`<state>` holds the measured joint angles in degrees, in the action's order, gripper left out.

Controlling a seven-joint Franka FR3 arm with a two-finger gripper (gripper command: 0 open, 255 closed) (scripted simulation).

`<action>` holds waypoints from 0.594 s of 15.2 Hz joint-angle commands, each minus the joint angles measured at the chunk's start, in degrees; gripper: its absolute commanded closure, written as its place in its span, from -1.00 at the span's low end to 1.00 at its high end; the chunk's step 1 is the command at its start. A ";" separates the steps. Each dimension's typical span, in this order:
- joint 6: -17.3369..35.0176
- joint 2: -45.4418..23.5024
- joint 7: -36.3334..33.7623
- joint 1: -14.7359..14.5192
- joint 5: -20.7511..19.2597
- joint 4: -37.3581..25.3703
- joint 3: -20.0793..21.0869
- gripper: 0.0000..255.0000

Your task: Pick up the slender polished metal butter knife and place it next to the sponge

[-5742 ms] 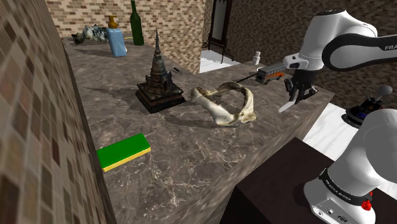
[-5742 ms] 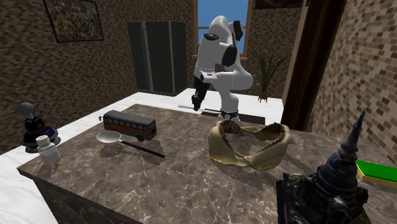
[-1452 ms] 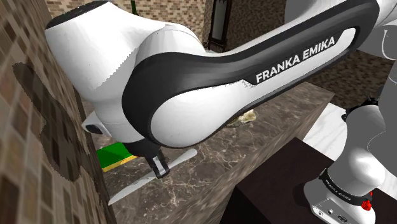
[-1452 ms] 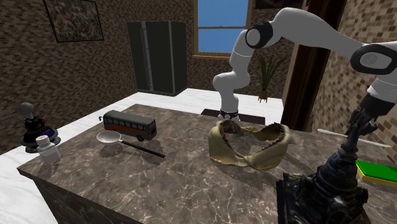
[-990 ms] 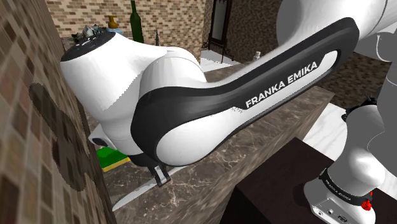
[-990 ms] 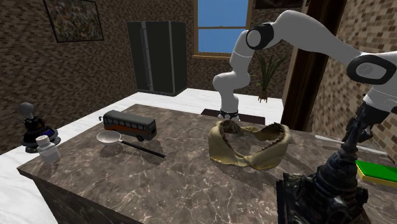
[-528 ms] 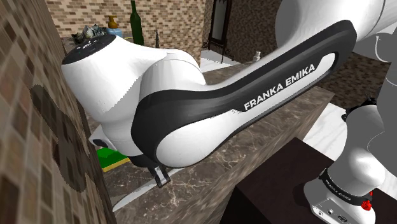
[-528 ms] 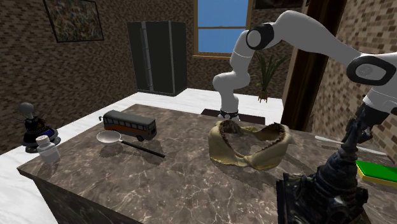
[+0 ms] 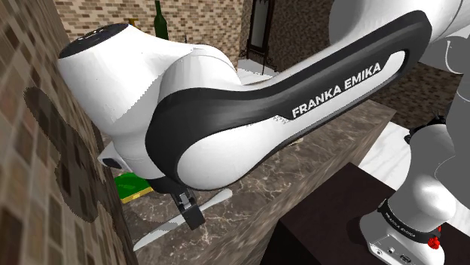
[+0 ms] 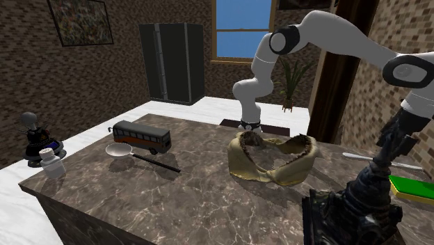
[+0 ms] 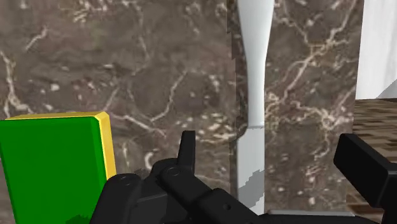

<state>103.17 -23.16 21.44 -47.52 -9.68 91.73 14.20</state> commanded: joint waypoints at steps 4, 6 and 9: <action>-4.78 0.06 0.34 -0.34 0.20 -4.70 0.15 -1.00; -4.79 0.05 0.34 -0.34 0.20 -4.71 0.15 -1.00; -4.79 0.05 0.34 -0.34 0.20 -4.71 0.15 -1.00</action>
<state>98.40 -23.11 21.77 -47.87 -9.49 87.03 14.34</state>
